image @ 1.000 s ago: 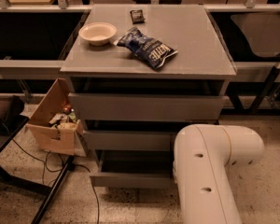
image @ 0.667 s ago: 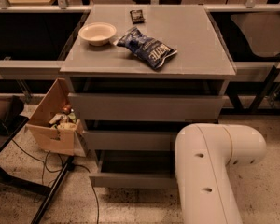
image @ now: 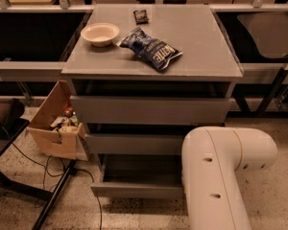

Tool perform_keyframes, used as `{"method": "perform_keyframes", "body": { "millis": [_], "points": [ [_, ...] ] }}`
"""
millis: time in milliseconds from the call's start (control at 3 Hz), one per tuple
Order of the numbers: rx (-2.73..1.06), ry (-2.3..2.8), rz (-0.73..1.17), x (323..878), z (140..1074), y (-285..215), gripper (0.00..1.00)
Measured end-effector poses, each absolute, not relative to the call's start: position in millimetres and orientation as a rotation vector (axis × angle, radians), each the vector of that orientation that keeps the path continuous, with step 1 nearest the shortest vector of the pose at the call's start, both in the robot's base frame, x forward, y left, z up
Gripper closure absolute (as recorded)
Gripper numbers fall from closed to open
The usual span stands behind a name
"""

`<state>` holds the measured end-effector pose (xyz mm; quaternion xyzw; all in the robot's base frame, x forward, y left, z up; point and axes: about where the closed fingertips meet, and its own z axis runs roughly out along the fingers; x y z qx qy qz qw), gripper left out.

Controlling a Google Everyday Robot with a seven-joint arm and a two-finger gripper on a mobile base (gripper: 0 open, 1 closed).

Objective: Open bottom drawer

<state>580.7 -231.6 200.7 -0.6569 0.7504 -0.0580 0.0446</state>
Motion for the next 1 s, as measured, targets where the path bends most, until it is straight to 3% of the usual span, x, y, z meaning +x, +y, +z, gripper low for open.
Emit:
{"method": "perform_keyframes", "body": {
  "millis": [1000],
  "points": [
    [-2.007, 2.293, -0.177, 580.6, 200.7, -231.6, 0.04]
  ]
}}
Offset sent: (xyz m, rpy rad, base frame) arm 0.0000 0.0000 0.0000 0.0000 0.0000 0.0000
